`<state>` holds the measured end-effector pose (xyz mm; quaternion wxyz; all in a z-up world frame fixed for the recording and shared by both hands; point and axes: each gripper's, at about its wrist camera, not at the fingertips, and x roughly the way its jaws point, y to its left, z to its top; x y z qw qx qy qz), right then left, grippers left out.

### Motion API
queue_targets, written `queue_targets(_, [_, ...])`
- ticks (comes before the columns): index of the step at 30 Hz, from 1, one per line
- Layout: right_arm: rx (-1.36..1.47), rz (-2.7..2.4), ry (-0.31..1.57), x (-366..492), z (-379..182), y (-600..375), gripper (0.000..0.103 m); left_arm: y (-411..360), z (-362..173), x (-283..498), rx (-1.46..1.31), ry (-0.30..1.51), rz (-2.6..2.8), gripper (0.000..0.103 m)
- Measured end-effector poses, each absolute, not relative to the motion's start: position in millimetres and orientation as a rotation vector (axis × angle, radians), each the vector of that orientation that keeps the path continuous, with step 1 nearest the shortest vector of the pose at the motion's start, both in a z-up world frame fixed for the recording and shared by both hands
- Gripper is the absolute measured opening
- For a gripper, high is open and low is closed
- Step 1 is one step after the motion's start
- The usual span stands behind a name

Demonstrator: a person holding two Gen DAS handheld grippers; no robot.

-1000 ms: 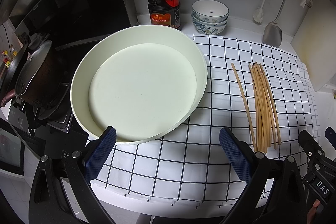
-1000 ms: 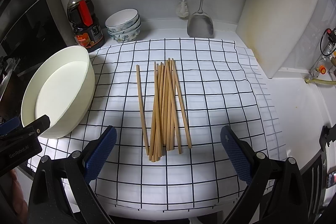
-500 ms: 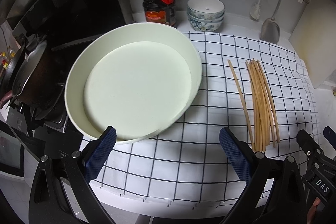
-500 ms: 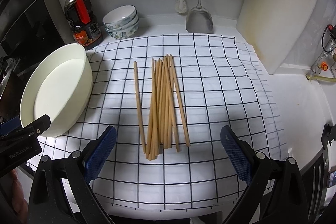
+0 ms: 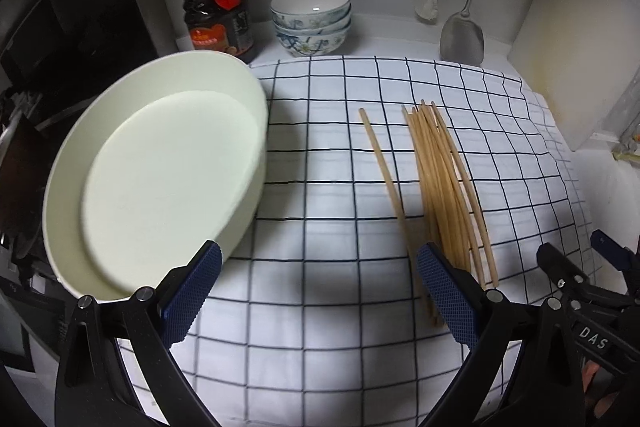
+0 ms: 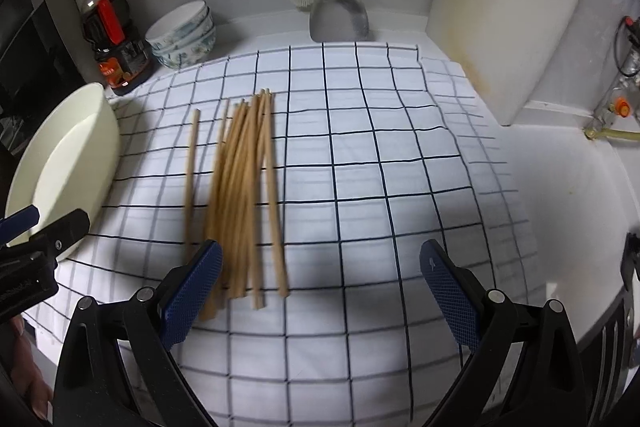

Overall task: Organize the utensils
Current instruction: 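Close the left tool on one wooden chopstick while the right tool grasps another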

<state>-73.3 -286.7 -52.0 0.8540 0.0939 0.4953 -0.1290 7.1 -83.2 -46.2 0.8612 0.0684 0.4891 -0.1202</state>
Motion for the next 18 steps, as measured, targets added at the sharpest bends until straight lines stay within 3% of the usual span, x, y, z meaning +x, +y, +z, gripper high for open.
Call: queue_targets(18, [0.082,-0.191,1.049,-14,-116,-298,0.094,-128,-111,46,0.170,1.032,-0.216,0.097])
